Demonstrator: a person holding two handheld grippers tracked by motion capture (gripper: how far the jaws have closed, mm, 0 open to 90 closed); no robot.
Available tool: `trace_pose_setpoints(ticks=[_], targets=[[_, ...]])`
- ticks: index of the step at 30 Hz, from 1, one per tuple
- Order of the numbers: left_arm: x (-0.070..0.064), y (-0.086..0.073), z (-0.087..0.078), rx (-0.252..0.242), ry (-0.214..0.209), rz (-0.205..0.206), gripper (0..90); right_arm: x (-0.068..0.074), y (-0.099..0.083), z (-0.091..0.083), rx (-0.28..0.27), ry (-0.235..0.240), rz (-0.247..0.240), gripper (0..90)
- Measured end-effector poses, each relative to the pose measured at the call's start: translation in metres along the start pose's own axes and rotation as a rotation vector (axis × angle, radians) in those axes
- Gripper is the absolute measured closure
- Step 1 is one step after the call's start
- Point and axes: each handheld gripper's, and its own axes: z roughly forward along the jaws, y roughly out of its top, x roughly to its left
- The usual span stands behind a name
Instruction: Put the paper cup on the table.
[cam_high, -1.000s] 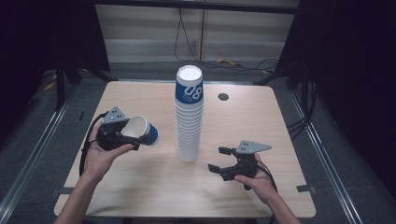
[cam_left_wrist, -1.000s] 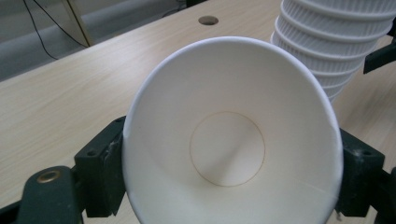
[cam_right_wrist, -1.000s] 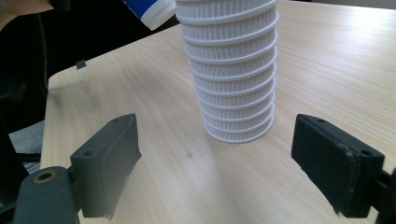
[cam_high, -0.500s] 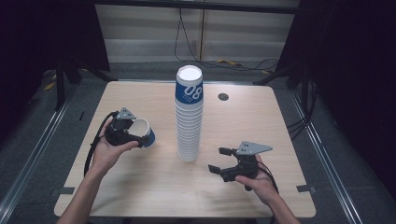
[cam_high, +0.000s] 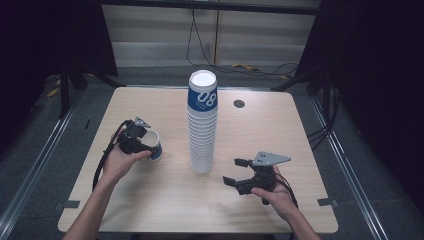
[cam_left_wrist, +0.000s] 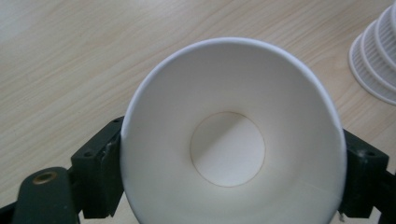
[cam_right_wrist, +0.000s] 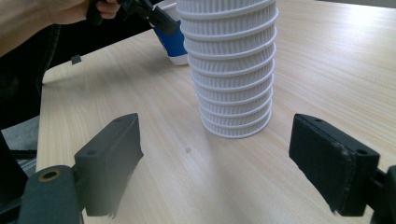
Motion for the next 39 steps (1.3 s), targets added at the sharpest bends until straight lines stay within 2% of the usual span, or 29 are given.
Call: trace_pose_setpoints(ticks=[7,10,12,15,18,20,21,25,29,32,35,37,39], targets=[[0.002,-0.001,0.008,-0.033,0.000,-0.006,13.5,0.000,0.000,-0.002,-0.005,0.003,-0.002,16.8],[-0.002,-0.001,0.011,-0.029,-0.005,-0.008,13.1,0.000,0.000,-0.002,-0.005,0.004,0.000,16.8],[-0.003,0.000,0.012,-0.030,0.007,0.004,13.1,-0.001,0.000,-0.002,0.000,0.001,-0.001,16.8],[-0.003,0.000,0.013,-0.025,0.018,-0.007,12.9,0.000,0.000,-0.001,0.002,0.001,0.000,16.8],[-0.004,0.000,0.015,-0.018,0.031,0.004,13.1,0.000,0.000,-0.002,-0.004,0.005,-0.002,16.8],[-0.005,-0.001,0.015,-0.011,0.036,0.026,14.3,0.000,0.000,-0.001,-0.001,0.000,-0.001,16.7],[-0.005,-0.002,0.015,-0.015,0.028,0.027,14.4,0.000,0.000,-0.001,0.000,-0.007,0.001,16.4],[-0.002,-0.005,0.017,-0.021,-0.003,0.019,15.1,0.000,0.000,-0.001,-0.007,-0.008,-0.002,15.0],[-0.005,-0.012,0.020,-0.052,0.023,0.041,15.7,-0.001,0.000,-0.003,-0.007,-0.013,-0.001,14.9],[-0.005,-0.016,0.022,-0.050,0.018,0.061,15.7,-0.001,-0.001,-0.004,-0.005,-0.013,0.001,14.9],[-0.005,-0.021,0.023,-0.058,0.038,0.086,15.8,-0.001,-0.001,-0.004,-0.006,-0.015,0.002,14.9],[-0.004,-0.026,0.024,-0.053,0.030,0.075,15.8,0.000,-0.001,-0.005,-0.003,-0.021,0.004,14.9],[-0.002,-0.029,0.024,-0.040,0.040,0.076,15.8,0.000,-0.002,-0.005,-0.004,-0.018,0.001,14.9]])
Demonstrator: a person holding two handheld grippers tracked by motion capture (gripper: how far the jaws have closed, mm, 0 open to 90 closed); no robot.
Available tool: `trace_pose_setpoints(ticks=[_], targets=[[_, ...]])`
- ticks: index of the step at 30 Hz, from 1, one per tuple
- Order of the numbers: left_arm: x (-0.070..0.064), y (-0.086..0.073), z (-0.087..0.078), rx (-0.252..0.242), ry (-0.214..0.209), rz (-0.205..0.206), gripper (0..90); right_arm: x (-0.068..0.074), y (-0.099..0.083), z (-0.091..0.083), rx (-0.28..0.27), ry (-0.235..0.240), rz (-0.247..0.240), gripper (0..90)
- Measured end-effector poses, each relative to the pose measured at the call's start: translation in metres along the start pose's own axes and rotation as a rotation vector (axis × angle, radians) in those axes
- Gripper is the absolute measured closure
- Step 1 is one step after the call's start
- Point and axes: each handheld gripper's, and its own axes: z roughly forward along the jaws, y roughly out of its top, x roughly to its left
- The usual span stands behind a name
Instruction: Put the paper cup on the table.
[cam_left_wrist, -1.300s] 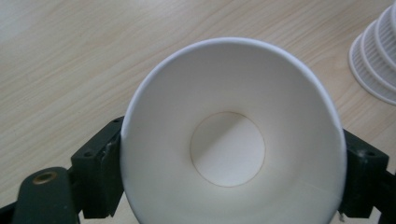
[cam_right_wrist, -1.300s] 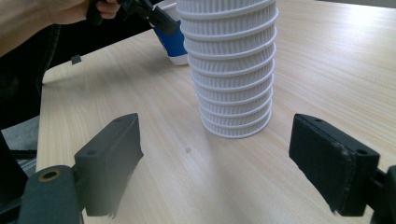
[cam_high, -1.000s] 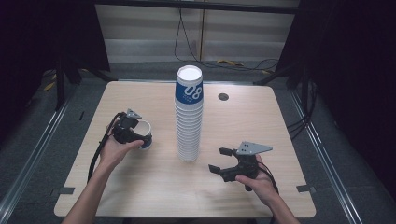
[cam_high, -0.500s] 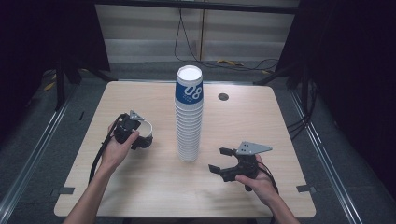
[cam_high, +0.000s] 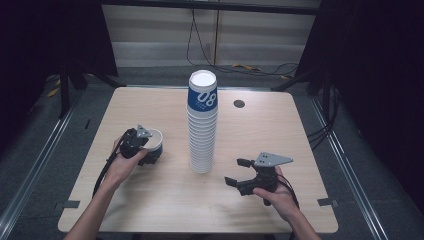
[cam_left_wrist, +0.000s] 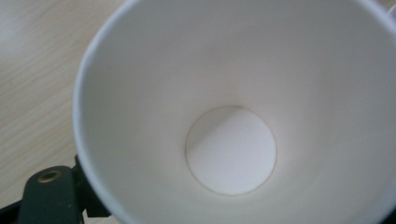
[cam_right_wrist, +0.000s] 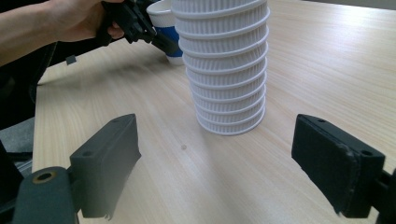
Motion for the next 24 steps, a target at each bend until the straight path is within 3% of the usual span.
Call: trace_pose_setpoints(ticks=[7,12,13,14,16,18,21,24], targets=[[0.002,-0.011,-0.012,0.006,-0.010,-0.039,15.9,-0.001,0.000,-0.001,-0.003,-0.009,0.005,14.7],[0.000,-0.019,-0.020,-0.005,-0.039,-0.052,15.8,0.000,0.000,0.001,-0.002,-0.010,-0.001,14.6],[-0.001,-0.020,-0.023,-0.021,-0.040,-0.065,15.9,0.000,0.000,0.001,-0.002,-0.012,0.001,14.5],[-0.001,-0.023,-0.026,-0.060,-0.071,-0.111,15.7,0.000,0.000,0.000,-0.003,-0.017,0.000,14.5],[-0.001,-0.028,-0.031,-0.092,-0.105,-0.175,15.8,0.000,0.000,-0.001,-0.004,-0.023,0.002,14.5],[-0.006,-0.031,-0.034,-0.105,-0.093,-0.170,15.6,-0.001,0.000,-0.001,-0.007,-0.026,0.005,14.5],[-0.014,-0.032,-0.040,-0.113,-0.118,-0.155,15.8,-0.001,0.000,-0.001,-0.006,-0.034,0.009,14.5],[-0.021,-0.031,-0.051,-0.149,-0.096,-0.124,15.8,-0.001,0.000,-0.001,-0.006,-0.033,0.007,14.5]])
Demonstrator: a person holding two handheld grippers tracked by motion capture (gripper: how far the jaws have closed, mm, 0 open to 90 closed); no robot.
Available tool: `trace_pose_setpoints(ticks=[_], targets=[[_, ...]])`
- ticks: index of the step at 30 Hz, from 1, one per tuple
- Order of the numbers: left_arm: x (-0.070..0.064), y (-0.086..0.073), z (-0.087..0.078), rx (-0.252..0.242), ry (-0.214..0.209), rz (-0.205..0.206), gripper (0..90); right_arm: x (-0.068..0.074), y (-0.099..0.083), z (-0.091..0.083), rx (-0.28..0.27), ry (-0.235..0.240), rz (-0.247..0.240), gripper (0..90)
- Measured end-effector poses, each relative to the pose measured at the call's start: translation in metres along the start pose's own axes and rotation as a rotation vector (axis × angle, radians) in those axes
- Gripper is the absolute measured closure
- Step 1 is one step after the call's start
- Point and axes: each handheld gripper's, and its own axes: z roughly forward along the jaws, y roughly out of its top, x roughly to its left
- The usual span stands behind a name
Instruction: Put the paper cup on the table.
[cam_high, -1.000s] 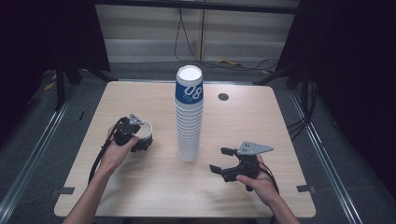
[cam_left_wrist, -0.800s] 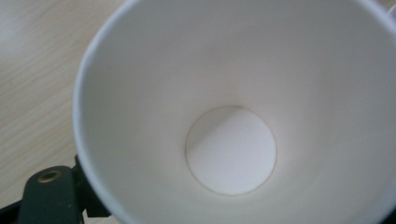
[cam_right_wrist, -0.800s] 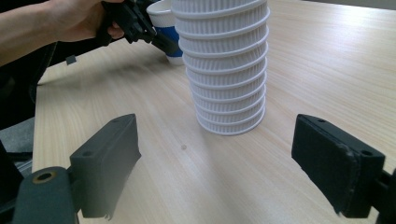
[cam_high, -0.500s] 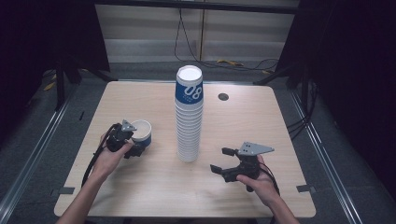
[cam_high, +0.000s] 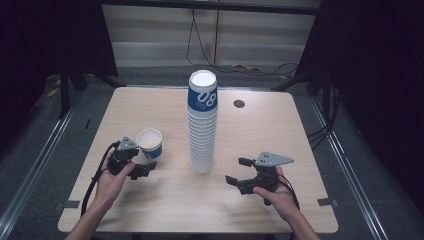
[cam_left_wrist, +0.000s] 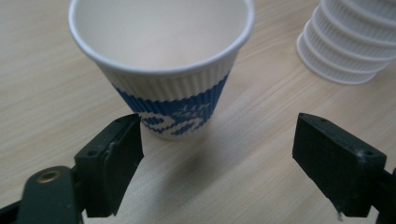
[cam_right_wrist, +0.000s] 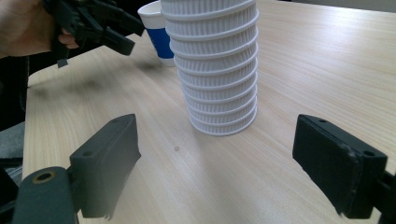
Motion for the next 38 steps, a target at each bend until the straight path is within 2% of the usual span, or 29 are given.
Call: trace_pose_setpoints(ticks=[2,4,6,9,12,14,18,24,25,26,27,29,31,32,34,36,37,38], targets=[[-0.004,0.001,-0.006,-0.023,-0.031,-0.003,16.1,0.000,0.000,0.000,-0.003,0.000,0.000,14.5],[-0.012,0.001,-0.011,-0.043,-0.016,0.021,16.2,0.000,0.000,-0.001,-0.004,-0.005,0.003,14.5],[-0.018,0.000,-0.014,-0.068,-0.052,0.008,16.3,-0.001,0.000,-0.001,-0.006,-0.010,0.005,14.5],[-0.028,-0.001,-0.017,-0.100,-0.072,0.022,15.9,0.000,0.000,-0.002,-0.008,-0.013,0.004,14.5],[-0.038,0.000,-0.018,-0.128,-0.082,0.034,16.1,0.000,0.001,-0.003,-0.012,-0.018,0.004,14.5],[-0.045,0.000,-0.018,-0.172,-0.104,0.033,16.2,0.000,0.001,-0.004,-0.015,-0.021,0.005,14.5],[-0.057,-0.002,-0.015,-0.200,-0.143,0.037,15.8,0.000,0.004,-0.009,-0.044,-0.041,-0.003,14.7],[-0.070,0.003,-0.006,-0.216,-0.187,-0.001,15.6,0.000,0.004,-0.010,-0.049,-0.054,0.002,14.4],[-0.072,0.004,-0.004,-0.226,-0.210,-0.010,15.6,0.000,0.004,-0.010,-0.047,-0.054,0.005,14.4],[-0.075,0.005,-0.003,-0.226,-0.214,-0.008,15.6,0.000,0.004,-0.010,-0.046,-0.057,-0.002,14.4],[-0.078,0.006,-0.003,-0.221,-0.198,0.016,15.6,0.001,0.004,-0.010,-0.046,-0.060,-0.004,14.4],[-0.083,0.005,-0.001,-0.223,-0.197,0.041,15.7,0.001,0.004,-0.010,-0.047,-0.060,-0.004,14.4],[-0.087,0.003,-0.001,-0.246,-0.185,0.053,15.9,0.002,0.003,-0.009,-0.046,-0.065,-0.008,14.4],[-0.090,0.001,-0.001,-0.262,-0.184,0.043,15.9,0.002,0.003,-0.009,-0.043,-0.065,-0.008,14.4],[-0.091,-0.002,0.000,-0.260,-0.171,0.049,16.2,0.002,0.002,-0.009,-0.031,-0.080,-0.020,14.4],[-0.089,-0.008,0.001,-0.263,-0.169,0.033,16.2,0.001,0.002,-0.010,-0.033,-0.094,-0.019,14.4],[-0.087,-0.011,0.001,-0.246,-0.159,0.040,16.1,0.001,0.002,-0.010,-0.034,-0.100,-0.019,14.4],[-0.087,-0.013,0.002,-0.240,-0.157,0.028,16.0,0.001,0.002,-0.010,-0.035,-0.111,-0.018,14.4]])
